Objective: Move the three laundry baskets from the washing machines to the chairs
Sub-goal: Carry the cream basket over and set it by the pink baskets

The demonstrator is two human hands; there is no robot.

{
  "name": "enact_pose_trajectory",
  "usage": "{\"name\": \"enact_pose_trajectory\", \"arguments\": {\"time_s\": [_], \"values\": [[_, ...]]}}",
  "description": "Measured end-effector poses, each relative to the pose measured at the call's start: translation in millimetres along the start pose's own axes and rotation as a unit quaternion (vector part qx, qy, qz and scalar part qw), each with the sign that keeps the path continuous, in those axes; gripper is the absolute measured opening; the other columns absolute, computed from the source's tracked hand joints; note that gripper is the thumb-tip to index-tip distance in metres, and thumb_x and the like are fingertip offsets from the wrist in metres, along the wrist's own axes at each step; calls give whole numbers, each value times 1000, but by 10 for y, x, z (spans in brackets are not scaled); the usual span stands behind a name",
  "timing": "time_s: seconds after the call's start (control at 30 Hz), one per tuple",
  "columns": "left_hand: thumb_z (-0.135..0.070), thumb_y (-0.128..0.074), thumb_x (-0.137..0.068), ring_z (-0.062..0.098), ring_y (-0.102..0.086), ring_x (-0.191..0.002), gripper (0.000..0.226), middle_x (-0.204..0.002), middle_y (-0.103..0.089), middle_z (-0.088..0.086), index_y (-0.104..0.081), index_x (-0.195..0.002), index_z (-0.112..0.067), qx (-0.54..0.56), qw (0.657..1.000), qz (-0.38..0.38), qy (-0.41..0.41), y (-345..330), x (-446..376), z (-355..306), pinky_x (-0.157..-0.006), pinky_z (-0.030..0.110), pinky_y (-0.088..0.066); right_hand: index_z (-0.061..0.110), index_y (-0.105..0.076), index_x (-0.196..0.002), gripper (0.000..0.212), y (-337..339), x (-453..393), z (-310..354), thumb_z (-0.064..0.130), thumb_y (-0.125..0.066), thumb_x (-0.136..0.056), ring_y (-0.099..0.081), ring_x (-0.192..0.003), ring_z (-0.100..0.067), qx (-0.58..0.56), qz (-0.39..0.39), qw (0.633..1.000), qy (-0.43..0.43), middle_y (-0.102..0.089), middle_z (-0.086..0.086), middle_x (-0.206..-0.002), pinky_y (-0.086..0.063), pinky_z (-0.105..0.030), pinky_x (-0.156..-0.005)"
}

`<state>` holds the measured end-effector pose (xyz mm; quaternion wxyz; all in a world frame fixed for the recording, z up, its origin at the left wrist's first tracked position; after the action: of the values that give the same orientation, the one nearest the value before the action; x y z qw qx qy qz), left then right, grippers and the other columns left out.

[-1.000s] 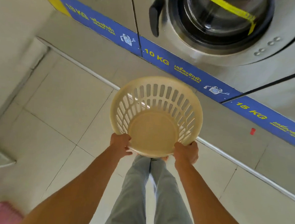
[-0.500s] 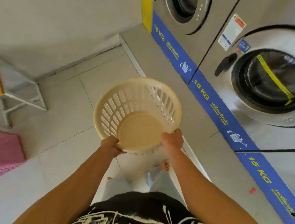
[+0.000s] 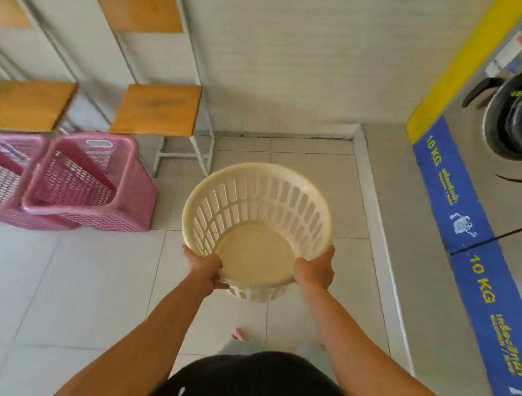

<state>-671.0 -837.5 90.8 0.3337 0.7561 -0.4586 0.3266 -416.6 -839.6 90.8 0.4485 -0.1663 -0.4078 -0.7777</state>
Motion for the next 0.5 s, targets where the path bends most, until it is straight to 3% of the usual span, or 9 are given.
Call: {"name": "enact_pose_trajectory", "arguments": {"time_s": [0.1, 0.2, 0.3, 0.4, 0.5], "values": [[16, -38, -78, 41, -62, -69, 84, -111, -46, 13, -15, -142, -33, 34, 999, -22, 6, 532, -90, -64, -62, 67, -55, 27, -33, -146, 75, -477, 197, 229, 3, -55, -79, -64, -99, -38, 29, 23, 999, 28, -64, -14, -118, -58, -40, -79], [17, -37, -77, 41, -59, -84, 85, -121, -43, 10, -15, -143, -32, 93, 994, -51, 3, 935, -206, -67, -60, 63, -57, 28, -32, -148, 75, -901, 344, 397, 3, -54, -81, -64, -103, -39, 59, 54, 996, 50, -64, -14, -120, -57, -40, -80], [18, -35, -76, 36, -50, -101, 89, -134, -40, 8, -13, -145, -35, 155, 985, -80, 5, 1244, -343, -46, -71, 66, -55, 26, -27, -154, 78, -1253, 450, 530, 5, -54, -84, -61, -114, -40, 92, 77, 991, 66, -62, -18, -127, -52, -39, -87], [18, -35, -76, 34, -49, -101, 86, -128, -41, 7, -18, -140, -37, 187, 977, -102, 6, 1495, -485, -72, -72, 69, -53, 26, -20, -159, 84, -1618, 501, 679, 5, -55, -86, -57, -121, -40, 118, 99, 985, 83, -60, -18, -134, -49, -40, -97], [18, -36, -76, 33, -51, -91, 88, -123, -40, 6, -17, -138, -41, 191, 974, -119, 9, 1687, -700, -177, -63, 69, -54, 27, -23, -158, 84, -2022, 463, 838, 5, -57, -84, -59, -118, -40, 131, 115, 981, 86, -61, -18, -131, -51, -41, -94]]}}
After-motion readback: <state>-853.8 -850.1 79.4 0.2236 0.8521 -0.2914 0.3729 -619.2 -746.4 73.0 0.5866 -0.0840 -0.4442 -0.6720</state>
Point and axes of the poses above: each hand's wrist, its own x-axis away from the middle knuckle, its own y-axis out of the back of the hand, z = x × y, the point moved 6 cm from there along -x, towards the middle knuckle
